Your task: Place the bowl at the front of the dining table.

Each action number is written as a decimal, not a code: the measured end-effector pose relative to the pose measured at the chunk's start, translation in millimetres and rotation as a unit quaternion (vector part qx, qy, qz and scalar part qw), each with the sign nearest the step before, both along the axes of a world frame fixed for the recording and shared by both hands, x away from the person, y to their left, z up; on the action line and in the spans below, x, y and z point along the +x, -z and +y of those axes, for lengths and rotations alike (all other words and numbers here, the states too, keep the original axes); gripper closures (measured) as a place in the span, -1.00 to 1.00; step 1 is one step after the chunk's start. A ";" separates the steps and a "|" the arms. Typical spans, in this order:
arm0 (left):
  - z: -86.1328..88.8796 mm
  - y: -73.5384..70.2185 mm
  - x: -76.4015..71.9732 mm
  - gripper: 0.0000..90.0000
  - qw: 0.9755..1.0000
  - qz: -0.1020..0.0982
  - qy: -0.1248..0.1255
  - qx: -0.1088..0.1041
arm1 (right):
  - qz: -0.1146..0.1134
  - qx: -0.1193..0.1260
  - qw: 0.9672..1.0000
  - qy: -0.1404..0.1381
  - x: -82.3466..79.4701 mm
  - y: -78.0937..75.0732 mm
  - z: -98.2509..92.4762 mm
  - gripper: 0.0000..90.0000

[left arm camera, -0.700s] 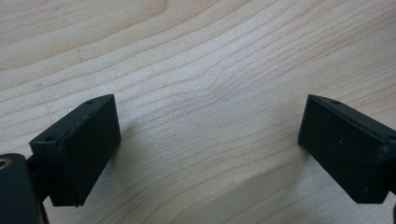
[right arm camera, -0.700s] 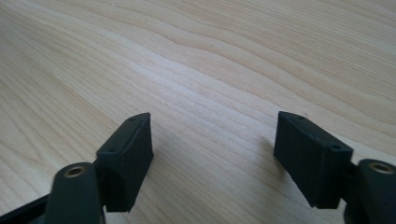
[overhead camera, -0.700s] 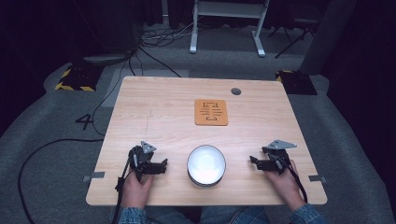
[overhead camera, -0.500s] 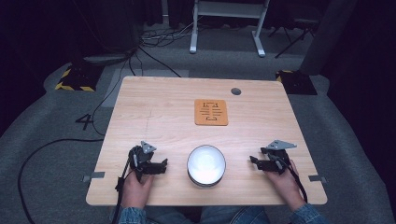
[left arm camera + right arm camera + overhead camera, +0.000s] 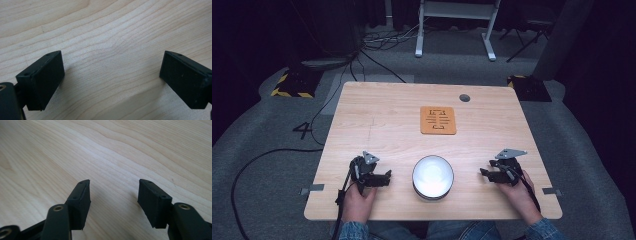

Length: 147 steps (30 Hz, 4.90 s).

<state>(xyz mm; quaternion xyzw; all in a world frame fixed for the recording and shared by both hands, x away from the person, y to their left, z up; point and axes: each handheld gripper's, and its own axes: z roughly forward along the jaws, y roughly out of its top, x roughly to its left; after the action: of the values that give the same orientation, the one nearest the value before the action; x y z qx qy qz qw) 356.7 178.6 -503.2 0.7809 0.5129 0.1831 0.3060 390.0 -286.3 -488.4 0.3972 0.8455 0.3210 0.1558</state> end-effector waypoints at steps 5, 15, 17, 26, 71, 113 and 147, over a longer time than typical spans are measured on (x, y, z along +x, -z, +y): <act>-1.4 0.0 -0.1 -0.87 1.000 0.002 -0.007 -0.001 | 0.005 0.004 1.000 -0.015 -2.6 -14.2 1.7 0.01; -1.6 0.1 0.1 -0.87 1.000 0.002 -0.008 -0.002 | -0.007 0.026 0.999 -0.036 -8.8 -47.4 2.2 -0.02; -1.6 0.2 0.1 -0.87 1.000 0.002 -0.008 -0.002 | -0.009 0.029 0.999 -0.041 -9.3 -53.8 2.7 -0.03; -1.6 0.2 0.1 -0.87 1.000 0.002 -0.008 -0.002 | -0.020 0.047 0.997 -0.059 -7.9 -77.3 13.2 -0.03; -1.5 0.1 0.1 -0.87 1.000 0.002 -0.008 -0.002 | -0.029 0.051 0.971 -0.230 -12.2 -123.2 148.3 0.00; -1.5 0.2 0.1 -0.87 1.000 0.002 -0.008 -0.002 | -0.020 -0.019 0.970 -0.240 0.9 -125.4 159.9 0.81; -1.5 0.1 0.1 -0.87 1.000 0.001 -0.008 -0.001 | -0.030 0.008 0.981 -0.189 68.4 -168.9 153.7 0.81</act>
<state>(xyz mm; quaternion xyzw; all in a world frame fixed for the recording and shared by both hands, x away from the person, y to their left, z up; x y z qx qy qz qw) 356.8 177.1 -503.3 0.7764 0.5201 0.1839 0.3048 458.4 -132.6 -319.5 0.2214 0.8977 0.3634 0.1145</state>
